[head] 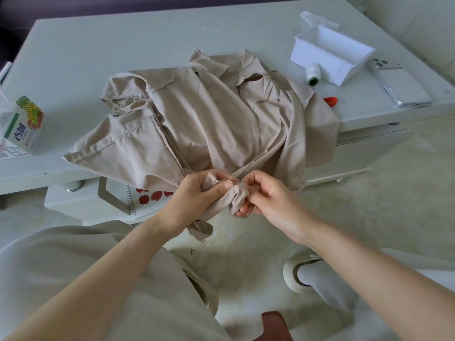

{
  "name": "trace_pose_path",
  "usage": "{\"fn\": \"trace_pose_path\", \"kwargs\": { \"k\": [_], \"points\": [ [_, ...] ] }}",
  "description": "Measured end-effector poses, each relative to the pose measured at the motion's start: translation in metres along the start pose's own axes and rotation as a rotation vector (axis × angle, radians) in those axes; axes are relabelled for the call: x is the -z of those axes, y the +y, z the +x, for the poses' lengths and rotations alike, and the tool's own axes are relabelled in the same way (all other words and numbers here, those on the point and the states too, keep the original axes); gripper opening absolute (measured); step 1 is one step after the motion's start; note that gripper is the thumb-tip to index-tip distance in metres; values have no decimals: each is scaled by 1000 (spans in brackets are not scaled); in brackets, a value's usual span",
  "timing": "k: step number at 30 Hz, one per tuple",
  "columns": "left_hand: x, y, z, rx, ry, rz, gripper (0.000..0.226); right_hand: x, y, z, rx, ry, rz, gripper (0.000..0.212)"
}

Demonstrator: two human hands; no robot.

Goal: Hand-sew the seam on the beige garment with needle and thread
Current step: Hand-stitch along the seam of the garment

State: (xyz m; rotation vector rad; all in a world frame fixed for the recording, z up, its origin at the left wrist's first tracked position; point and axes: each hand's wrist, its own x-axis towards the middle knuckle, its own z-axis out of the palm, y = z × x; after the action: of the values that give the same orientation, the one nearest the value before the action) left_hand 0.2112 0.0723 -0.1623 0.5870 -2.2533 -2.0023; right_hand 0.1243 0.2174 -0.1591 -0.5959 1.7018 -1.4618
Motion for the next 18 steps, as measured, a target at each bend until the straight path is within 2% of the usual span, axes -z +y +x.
{"fn": "trace_pose_path", "kwargs": {
  "k": [6, 14, 18],
  "points": [
    [3, 4, -2, 65, -87, 89, 19, -1, 2, 0, -33, -11, -19, 22],
    [3, 7, -3, 87, -53, -68, 19, 2, 5, 4, -52, 60, -22, 15],
    [3, 3, -1, 90, -34, -50, 19, 3, 5, 6, -65, 65, -6, 13]
  ]
}}
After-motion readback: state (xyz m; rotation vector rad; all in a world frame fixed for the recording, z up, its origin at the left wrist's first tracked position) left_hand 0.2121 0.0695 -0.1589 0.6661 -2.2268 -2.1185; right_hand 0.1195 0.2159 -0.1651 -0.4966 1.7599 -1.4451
